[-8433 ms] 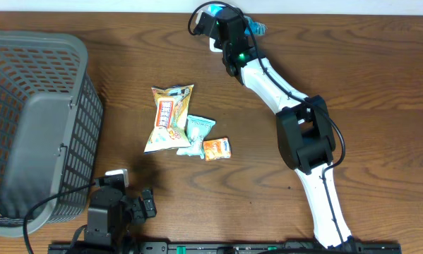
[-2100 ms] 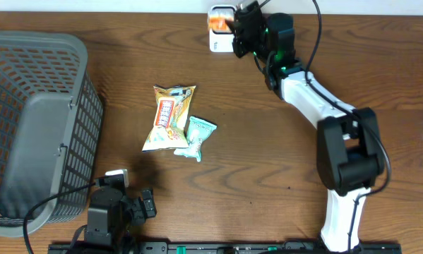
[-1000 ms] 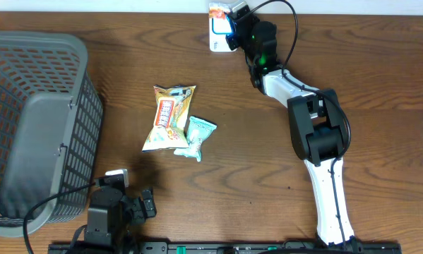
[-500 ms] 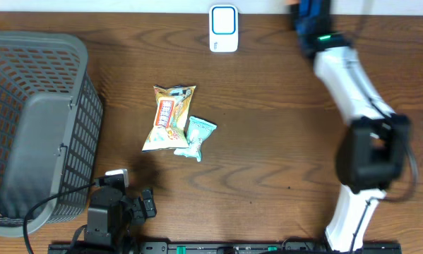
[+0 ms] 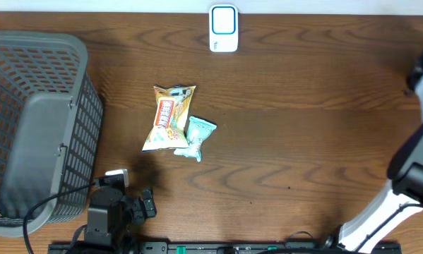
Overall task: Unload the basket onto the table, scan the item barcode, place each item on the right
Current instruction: 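Carry the orange pack to the far right and release it, then move the right gripper to the yellow pack and grasp it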
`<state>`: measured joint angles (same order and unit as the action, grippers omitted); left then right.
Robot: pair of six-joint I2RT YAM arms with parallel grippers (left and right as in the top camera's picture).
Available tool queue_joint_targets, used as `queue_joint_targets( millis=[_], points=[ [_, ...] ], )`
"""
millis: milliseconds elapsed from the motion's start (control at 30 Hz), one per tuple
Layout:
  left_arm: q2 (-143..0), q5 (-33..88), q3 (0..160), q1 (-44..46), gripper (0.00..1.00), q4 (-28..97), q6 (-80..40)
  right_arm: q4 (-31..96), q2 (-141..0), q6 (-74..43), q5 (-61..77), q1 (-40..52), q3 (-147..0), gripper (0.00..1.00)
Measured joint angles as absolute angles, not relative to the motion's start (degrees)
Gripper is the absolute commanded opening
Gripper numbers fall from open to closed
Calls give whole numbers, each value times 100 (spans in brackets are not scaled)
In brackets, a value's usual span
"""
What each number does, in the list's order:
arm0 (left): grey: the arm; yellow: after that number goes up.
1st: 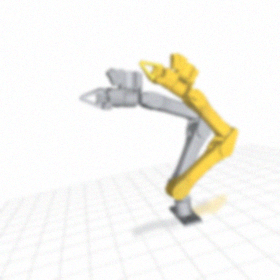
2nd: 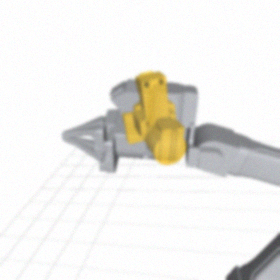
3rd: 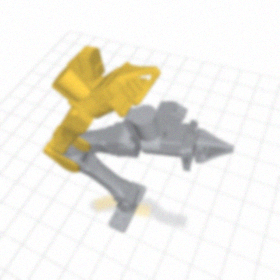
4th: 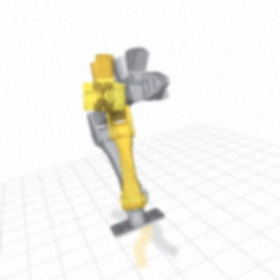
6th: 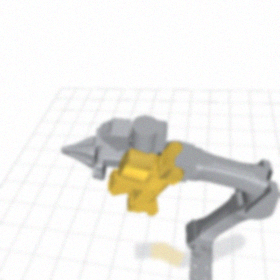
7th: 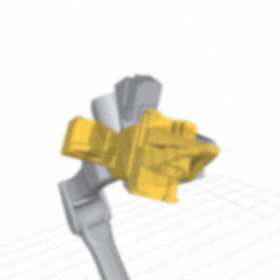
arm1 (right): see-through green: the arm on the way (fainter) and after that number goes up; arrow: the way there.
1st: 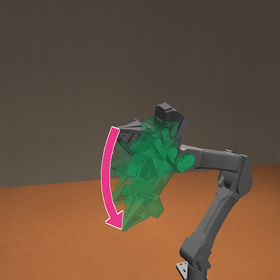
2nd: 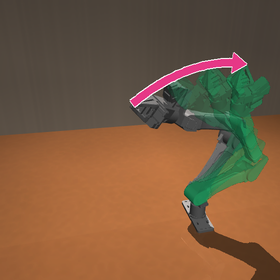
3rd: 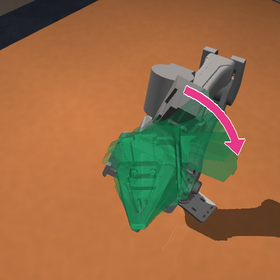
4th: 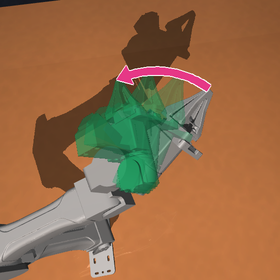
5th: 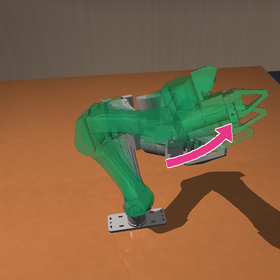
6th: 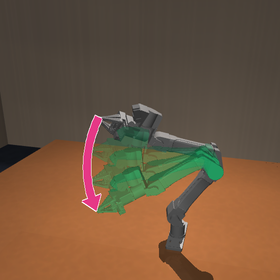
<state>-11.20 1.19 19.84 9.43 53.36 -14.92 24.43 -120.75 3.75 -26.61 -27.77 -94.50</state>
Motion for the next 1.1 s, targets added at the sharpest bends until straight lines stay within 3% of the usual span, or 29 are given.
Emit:
queue_joint_targets(
  millis=[33,67,133,200,433,667,900,1000,1100],
  points=[
    [-1120,119,1984,943,98,5336,-1492,2447,-12116,331,-2464,-2947,-9356,5],
    [-1120,117,1984,943,98,5336,-1492,2427,-12156,287,-2204,-3135,-9247,15],
    [-1120,117,1984,943,98,5336,-1492,2346,-12223,174,-1743,-3409,-9041,54],
    [-1120,119,1984,943,98,5336,-1492,2331,-12258,71,-1361,-3577,-8943,99],
    [-1120,117,1984,943,98,5336,-1492,2307,-12112,-56,-215,-3603,-8971,99],
    [-1120,117,1984,943,98,5336,-1492,2368,-10853,-1094,2010,-3135,-9041,99],
    [-1120,117,1984,943,98,5336,-1492,2565,-10276,-1820,4497,-1992,-9266,99],
    [-1120,119,1984,943,98,5336,-1492,2773,-10388,-1916,4873,-1304,-9260,99],
    [-1120,119,1984,943,98,5336,-1494,2945,-10510,-1885,5078,-423,-9249,73]
  ],
)
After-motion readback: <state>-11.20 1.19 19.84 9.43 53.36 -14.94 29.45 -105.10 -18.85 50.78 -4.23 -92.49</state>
